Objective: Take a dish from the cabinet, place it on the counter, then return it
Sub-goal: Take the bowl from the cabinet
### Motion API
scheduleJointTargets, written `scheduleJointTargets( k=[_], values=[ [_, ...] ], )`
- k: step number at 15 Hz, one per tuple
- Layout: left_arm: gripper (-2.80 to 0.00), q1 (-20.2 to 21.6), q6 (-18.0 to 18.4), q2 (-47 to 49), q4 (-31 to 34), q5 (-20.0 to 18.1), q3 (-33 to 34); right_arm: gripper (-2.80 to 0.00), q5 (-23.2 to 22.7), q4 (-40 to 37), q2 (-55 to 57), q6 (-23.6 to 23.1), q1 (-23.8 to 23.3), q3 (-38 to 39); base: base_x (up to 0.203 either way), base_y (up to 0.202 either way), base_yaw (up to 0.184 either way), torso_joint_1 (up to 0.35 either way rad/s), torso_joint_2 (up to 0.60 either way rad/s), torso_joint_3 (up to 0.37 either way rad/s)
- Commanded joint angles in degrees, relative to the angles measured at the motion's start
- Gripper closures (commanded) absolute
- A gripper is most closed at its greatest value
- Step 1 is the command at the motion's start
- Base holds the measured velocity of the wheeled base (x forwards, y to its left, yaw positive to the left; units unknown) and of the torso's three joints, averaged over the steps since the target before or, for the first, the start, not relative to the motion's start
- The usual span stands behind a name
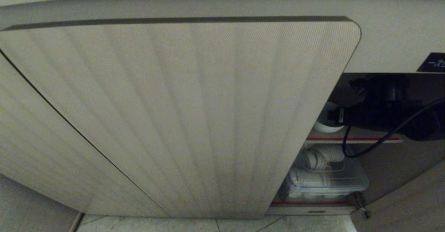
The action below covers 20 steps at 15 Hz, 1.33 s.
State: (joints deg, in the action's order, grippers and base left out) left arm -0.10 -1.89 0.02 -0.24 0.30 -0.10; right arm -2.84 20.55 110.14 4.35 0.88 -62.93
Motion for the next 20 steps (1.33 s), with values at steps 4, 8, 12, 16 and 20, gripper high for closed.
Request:
scheduleJointTargets(
  k=[4,8,12,16,20],
  values=[
    [0.0,0.0,0.0,0.0,0.0,0.0,0.0,0.0,-0.1,0.2,0.0,0.0,0.1,0.2,0.0,0.0,0.0,0.0,0.0,0.0],
    [0.0,0.0,0.0,0.0,0.0,0.0,0.0,0.0,-0.1,0.5,0.1,-0.2,0.0,0.2,0.0,0.0,0.0,0.0,0.0,0.0],
    [0.0,0.0,0.0,0.0,0.0,0.0,0.0,0.0,-0.1,0.6,0.0,-0.4,0.1,0.5,0.0,0.0,0.0,0.0,0.0,0.0],
    [0.0,0.0,0.0,0.0,0.0,0.0,0.0,0.0,-0.1,0.7,-0.2,-0.4,0.0,0.6,0.0,0.0,0.0,0.0,0.0,0.0],
    [0.0,0.0,0.0,0.0,0.0,0.0,0.0,0.0,-0.1,0.5,-0.7,-0.4,0.1,0.9,0.0,0.0,0.0,0.0,0.0,0.0]
  ],
)
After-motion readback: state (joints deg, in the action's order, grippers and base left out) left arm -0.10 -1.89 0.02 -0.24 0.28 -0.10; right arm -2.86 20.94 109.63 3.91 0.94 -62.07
